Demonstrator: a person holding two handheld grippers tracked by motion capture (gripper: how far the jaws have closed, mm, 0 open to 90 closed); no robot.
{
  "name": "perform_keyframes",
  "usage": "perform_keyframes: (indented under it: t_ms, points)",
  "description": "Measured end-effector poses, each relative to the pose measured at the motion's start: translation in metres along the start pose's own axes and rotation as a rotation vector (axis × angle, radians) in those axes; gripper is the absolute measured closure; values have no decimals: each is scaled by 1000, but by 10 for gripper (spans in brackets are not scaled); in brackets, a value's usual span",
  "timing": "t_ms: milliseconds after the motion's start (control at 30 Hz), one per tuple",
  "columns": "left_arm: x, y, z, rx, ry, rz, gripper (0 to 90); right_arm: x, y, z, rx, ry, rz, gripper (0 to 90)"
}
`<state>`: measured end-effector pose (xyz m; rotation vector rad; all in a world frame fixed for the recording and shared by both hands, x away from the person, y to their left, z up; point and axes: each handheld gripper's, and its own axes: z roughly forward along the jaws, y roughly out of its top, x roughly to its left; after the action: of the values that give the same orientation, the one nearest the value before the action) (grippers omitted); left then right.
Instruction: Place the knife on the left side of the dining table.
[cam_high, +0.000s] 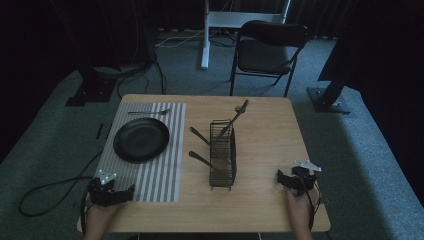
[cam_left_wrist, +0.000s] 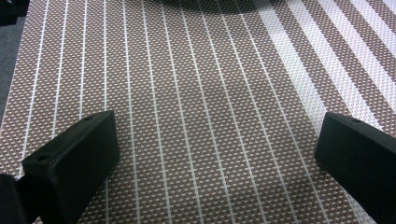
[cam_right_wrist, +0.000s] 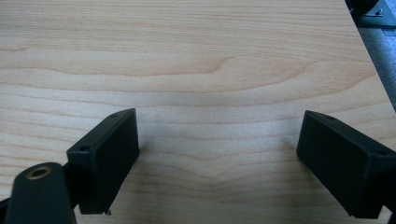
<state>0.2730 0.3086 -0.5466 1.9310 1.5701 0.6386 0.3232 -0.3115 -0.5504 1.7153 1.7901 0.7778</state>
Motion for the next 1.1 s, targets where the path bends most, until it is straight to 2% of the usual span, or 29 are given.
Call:
perform_keyframes:
  t_ms: [633, 667, 733, 900, 1100]
  points:
    - [0, 3, -2, 25, -8, 20, 14, 0, 0, 0, 0, 0, 3, 120]
    - [-2, 4, -3, 27, -3, 45, 14, 0, 0, 0, 0, 0, 3, 120]
    - [-4, 6, -4, 25, -6, 58, 14, 0, 0, 0, 0, 0, 3, 120]
    - [-9, 12, -8, 9, -61, 62, 14, 0, 0, 0, 0, -1, 3, 121]
    - [-15, 21, -14, -27, -83, 80, 14, 0, 0, 0, 0, -1, 3, 121]
